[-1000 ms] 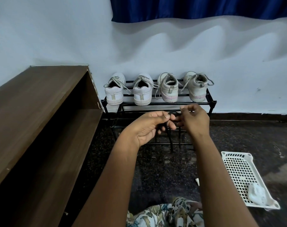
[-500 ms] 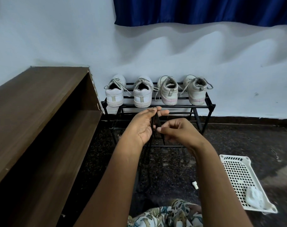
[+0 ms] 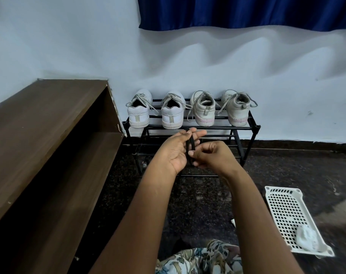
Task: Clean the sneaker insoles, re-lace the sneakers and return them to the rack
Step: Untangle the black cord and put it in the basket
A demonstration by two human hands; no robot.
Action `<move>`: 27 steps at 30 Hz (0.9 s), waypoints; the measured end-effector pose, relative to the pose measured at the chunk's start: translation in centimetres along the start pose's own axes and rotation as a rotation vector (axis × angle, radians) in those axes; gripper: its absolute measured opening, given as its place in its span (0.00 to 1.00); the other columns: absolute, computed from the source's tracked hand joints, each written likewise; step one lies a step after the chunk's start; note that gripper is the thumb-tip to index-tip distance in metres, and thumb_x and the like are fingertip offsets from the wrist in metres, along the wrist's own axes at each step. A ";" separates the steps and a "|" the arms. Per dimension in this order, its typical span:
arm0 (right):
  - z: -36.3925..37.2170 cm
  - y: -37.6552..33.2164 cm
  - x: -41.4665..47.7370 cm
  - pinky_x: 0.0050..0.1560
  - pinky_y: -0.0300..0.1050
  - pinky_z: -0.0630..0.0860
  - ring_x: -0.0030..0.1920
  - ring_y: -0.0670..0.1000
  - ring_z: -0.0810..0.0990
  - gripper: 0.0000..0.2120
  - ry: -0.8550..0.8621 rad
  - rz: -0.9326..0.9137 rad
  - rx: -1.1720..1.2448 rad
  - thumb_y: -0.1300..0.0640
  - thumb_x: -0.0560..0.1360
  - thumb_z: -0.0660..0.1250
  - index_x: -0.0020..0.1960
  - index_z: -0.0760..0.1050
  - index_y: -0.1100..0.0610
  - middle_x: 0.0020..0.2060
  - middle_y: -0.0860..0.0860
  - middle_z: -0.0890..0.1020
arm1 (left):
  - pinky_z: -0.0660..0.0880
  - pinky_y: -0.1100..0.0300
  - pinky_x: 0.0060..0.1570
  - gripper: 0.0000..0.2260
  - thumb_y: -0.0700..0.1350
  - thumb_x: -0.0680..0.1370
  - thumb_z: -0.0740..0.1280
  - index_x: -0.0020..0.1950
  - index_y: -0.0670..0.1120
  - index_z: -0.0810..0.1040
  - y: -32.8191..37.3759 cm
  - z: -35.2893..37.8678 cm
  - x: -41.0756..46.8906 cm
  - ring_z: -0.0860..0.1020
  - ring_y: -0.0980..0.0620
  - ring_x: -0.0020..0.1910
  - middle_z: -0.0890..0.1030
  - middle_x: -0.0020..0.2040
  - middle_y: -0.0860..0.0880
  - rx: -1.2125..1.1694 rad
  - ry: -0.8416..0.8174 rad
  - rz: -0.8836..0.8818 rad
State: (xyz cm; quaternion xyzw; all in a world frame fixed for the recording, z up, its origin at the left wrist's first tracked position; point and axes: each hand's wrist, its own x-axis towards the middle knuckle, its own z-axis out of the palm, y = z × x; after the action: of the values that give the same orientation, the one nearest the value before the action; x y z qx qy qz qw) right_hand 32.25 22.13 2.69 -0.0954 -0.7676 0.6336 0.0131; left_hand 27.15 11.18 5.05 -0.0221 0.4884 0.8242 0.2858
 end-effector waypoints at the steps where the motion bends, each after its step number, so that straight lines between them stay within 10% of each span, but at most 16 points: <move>1: 0.0 0.1 0.0 0.33 0.38 0.74 0.28 0.45 0.76 0.05 -0.004 -0.003 -0.030 0.62 0.73 0.71 0.38 0.79 0.62 0.30 0.55 0.79 | 0.79 0.64 0.40 0.09 0.37 0.82 0.55 0.46 0.43 0.73 0.0 0.0 0.1 0.79 0.52 0.43 0.84 0.34 0.49 -0.003 0.006 -0.004; 7: -0.2 -0.1 -0.4 0.34 0.36 0.72 0.31 0.45 0.74 0.08 -0.072 0.050 -0.030 0.62 0.77 0.65 0.40 0.79 0.57 0.35 0.55 0.80 | 0.69 0.50 0.66 0.09 0.40 0.82 0.55 0.46 0.45 0.73 0.0 -0.1 0.1 0.75 0.47 0.58 0.82 0.53 0.44 -0.016 0.042 -0.035; 19: 0.2 -0.8 -1.0 0.31 0.37 0.79 0.29 0.43 0.80 0.09 -0.226 0.211 0.172 0.63 0.80 0.60 0.45 0.78 0.61 0.34 0.52 0.81 | 0.70 0.55 0.41 0.10 0.43 0.84 0.52 0.48 0.49 0.71 0.2 -0.2 0.0 0.71 0.48 0.64 0.79 0.57 0.50 -0.024 0.083 -0.068; 27: 0.5 -0.8 -0.6 0.29 0.36 0.79 0.25 0.42 0.76 0.09 -0.069 0.188 0.231 0.69 0.79 0.60 0.46 0.77 0.63 0.32 0.54 0.74 | 0.57 0.50 0.63 0.11 0.44 0.83 0.51 0.46 0.52 0.71 0.5 -0.5 0.0 0.72 0.53 0.59 0.78 0.58 0.54 -0.043 0.103 -0.096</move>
State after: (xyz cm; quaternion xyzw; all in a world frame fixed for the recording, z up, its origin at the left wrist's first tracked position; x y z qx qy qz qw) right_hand 32.71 21.41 3.45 -0.1430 -0.6773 0.7191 -0.0619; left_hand 26.79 10.57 5.21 -0.0942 0.4829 0.8177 0.2987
